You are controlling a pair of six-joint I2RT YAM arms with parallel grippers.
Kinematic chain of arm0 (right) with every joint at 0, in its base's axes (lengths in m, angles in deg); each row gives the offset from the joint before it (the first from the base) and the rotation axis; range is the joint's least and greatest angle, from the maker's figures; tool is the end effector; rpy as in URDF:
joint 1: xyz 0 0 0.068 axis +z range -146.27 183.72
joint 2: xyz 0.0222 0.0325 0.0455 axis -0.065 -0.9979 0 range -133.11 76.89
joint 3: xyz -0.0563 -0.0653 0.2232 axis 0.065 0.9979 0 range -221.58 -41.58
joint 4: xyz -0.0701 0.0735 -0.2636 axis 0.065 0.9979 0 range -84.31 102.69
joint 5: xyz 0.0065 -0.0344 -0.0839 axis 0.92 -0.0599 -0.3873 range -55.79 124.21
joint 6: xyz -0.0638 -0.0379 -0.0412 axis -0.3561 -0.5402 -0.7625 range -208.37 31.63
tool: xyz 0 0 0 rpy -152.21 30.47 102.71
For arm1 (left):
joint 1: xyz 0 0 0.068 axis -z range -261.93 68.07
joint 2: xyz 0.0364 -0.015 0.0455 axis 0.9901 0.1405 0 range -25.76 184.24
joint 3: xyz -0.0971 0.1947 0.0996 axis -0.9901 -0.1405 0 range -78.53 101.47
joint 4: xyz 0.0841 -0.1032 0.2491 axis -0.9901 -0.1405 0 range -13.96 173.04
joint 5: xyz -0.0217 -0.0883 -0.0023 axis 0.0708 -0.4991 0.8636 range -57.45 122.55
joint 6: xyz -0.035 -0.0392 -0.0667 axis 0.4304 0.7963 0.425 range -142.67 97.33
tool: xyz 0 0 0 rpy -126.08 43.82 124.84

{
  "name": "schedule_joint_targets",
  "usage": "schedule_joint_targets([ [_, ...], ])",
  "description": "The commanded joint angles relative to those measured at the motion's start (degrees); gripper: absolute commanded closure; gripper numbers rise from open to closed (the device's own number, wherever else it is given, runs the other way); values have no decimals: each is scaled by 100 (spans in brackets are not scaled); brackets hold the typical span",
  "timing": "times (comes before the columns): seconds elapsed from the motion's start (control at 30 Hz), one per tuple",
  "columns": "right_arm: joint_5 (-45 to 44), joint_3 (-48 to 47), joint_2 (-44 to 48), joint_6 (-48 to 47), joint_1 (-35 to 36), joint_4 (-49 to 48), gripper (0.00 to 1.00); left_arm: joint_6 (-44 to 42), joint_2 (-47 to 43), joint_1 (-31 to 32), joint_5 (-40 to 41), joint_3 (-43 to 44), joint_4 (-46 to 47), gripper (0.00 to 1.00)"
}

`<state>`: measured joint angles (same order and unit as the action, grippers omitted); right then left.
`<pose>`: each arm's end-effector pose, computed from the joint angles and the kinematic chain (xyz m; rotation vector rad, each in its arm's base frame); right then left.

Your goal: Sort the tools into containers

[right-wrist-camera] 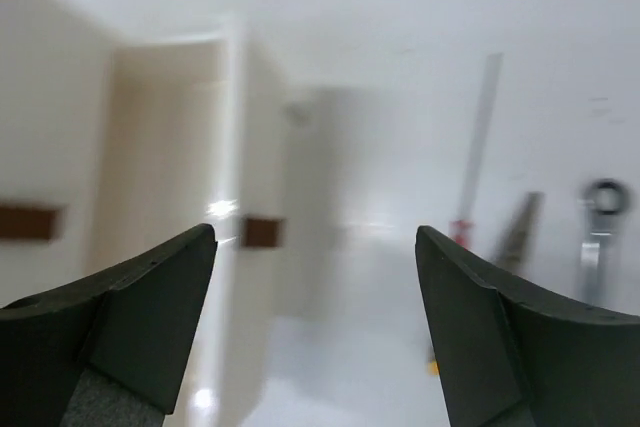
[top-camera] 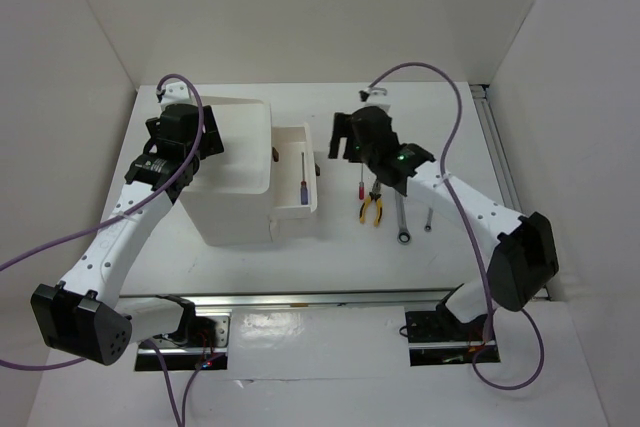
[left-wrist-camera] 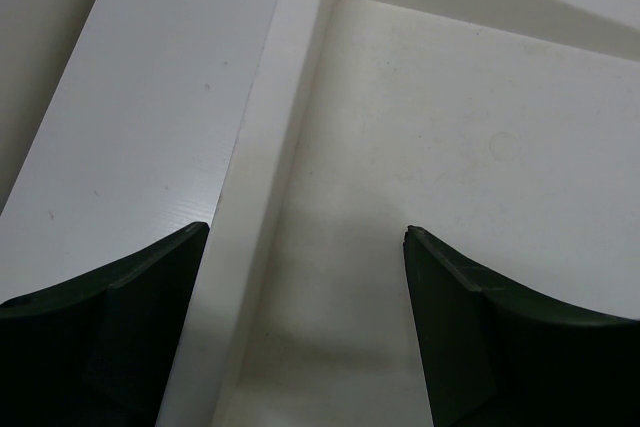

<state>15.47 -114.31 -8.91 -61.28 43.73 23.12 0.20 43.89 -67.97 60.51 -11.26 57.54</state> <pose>0.3233 0.2399 0.2666 -0.0391 2.0932 0.3716 0.3321 -0.0465 0.3118 -0.4489 1.9466 0.0909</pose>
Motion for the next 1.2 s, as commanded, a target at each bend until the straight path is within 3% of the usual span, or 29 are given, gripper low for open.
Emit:
schedule_joint_targets([
  [0.0, -281, 504, 91, -458, -826, 445, 13, 130, 304, 195, -863, -293, -957, 11],
  [0.17, 642, 1085, -401, -696, -1416, -64, 23, 130, 304, 195, -916, -293, -957, 11],
  [0.73, 951, 708, -1826, -863, -1347, -328, 32, 130, 304, 195, -916, -293, -957, 11],
  [1.17, 802, 242, -2089, -863, -1074, -205, 34, 130, 304, 195, -916, -293, -957, 11],
])
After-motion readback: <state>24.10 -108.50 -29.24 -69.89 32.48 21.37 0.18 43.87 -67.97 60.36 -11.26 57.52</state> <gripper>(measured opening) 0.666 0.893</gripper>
